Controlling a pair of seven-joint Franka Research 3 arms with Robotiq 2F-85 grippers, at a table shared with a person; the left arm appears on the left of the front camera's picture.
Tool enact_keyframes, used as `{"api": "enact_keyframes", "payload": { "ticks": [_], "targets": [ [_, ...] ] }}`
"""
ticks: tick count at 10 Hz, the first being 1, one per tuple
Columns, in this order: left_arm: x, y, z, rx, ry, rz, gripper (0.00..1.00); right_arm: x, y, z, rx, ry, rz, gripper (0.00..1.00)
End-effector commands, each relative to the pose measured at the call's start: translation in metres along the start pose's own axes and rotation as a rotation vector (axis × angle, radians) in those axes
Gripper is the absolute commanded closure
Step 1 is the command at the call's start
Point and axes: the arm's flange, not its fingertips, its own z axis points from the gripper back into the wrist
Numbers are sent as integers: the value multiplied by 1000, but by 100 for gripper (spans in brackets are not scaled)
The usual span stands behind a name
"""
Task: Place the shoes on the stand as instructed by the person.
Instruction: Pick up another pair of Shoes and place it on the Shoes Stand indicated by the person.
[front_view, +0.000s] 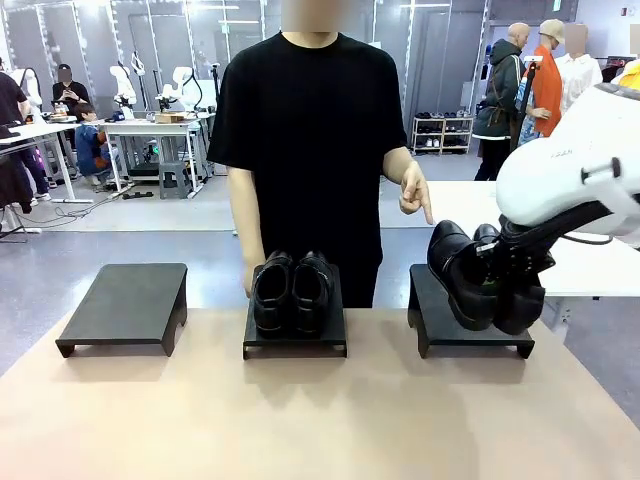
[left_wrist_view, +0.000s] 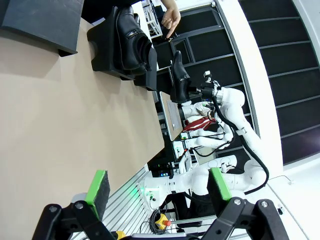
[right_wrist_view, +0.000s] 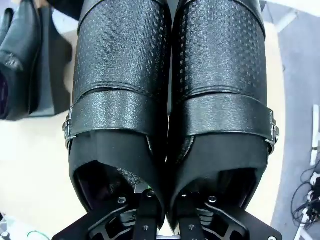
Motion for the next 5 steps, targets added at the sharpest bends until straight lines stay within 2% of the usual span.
{"api": "enact_keyframes", "payload": {
  "ticks": [1,5],
  "targets": [
    [0,-2,3,-9,13,-14,0,27,-7,-13,-7,-55,61,100],
    [0,-2,3,-9,13,-14,0,56,-16,-52,-41,-103,71,100]
  ]
}}
